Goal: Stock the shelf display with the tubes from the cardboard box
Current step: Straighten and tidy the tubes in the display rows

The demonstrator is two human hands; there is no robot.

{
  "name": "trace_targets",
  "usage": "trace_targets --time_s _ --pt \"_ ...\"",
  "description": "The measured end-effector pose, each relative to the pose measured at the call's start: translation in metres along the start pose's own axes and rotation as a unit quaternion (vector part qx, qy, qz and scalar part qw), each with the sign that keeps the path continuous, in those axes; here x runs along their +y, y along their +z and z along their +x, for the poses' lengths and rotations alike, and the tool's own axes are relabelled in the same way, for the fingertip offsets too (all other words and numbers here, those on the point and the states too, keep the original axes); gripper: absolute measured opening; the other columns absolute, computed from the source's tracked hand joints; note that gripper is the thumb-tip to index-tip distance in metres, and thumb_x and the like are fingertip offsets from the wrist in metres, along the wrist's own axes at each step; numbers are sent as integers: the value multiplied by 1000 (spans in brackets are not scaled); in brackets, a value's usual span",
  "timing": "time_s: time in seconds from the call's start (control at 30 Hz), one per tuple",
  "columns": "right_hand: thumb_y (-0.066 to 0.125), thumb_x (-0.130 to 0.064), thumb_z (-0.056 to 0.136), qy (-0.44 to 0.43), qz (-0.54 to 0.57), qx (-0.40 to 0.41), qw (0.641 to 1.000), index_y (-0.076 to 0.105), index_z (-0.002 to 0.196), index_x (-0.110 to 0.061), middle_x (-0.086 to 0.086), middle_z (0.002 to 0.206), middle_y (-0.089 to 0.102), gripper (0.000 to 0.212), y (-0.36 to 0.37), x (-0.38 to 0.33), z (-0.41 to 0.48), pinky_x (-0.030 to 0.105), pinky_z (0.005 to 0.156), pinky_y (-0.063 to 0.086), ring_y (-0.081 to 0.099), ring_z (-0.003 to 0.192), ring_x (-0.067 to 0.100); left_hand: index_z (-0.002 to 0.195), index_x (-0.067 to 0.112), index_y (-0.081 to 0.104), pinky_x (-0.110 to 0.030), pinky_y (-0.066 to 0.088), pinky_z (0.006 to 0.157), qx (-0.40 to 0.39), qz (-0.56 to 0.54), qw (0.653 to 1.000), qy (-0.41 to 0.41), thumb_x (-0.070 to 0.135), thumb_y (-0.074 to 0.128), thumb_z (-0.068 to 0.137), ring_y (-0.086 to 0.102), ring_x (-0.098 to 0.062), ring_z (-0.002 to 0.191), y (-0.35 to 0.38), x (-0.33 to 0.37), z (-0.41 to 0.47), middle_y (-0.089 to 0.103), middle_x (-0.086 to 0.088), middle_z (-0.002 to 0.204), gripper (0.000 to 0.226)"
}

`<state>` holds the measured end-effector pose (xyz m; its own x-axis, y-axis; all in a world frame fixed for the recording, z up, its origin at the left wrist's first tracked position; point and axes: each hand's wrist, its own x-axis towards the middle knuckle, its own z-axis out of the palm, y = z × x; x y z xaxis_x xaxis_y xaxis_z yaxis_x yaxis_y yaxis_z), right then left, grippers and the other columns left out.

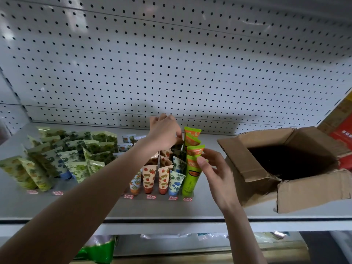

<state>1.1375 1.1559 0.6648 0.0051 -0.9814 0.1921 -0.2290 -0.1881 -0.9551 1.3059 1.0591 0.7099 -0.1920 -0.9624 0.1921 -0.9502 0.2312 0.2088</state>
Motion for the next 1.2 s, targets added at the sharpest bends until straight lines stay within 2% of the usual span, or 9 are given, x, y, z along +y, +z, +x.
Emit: trace_targets --time_s 0.3,0.47,0.73,0.93,1.03,1.2 --pt "55 -54 77 -3 -8 -10 1000 58 112 -33 -29 99 63 41 2 1 2 7 74 44 58 97 -6 95 26 73 -39 22 96 8 -13 1000 -1 41 62 85 35 -21 115 -1 -1 -5 50 0 117 21" --pt "54 -54 77 -4 -5 -14 1000 58 112 -33 -28 99 63 41 3 0 1 7 74 44 58 97 -4 95 28 73 -37 20 94 31 -34 999 -3 34 65 85 36 -20 116 0 -1 -8 52 2 119 14" --pt "55 -55 77 -6 2 -16 1000 59 112 -32 -27 100 64 42 3 2 1 16 79 45 59 97 -3 97 30 72 -38 20 95 30 -34 999 -5 38 65 84 36 -19 118 -1 0 -11 52 4 122 17" --pt "55 -55 77 -9 0 -15 1000 58 113 -32 -30 98 62 43 2 1 1 4 72 43 58 96 -7 98 31 71 -38 20 97 25 -35 999 -10 41 66 82 35 -18 120 1 -2 -11 51 5 124 19" --pt "55 -52 77 -13 9 -13 1000 59 112 -29 -29 97 63 41 3 1 2 2 72 42 58 95 -8 98 30 70 -37 19 98 23 -43 999 -13 43 67 81 35 -17 121 1 -3 -11 51 5 125 21" --pt "54 -53 78 -7 31 -11 999 59 112 -29 -23 100 65 41 3 -1 3 10 74 45 59 96 -7 100 30 70 -37 18 98 19 -60 998 -18 46 66 80 33 -17 122 -3 -6 -15 50 5 126 26"
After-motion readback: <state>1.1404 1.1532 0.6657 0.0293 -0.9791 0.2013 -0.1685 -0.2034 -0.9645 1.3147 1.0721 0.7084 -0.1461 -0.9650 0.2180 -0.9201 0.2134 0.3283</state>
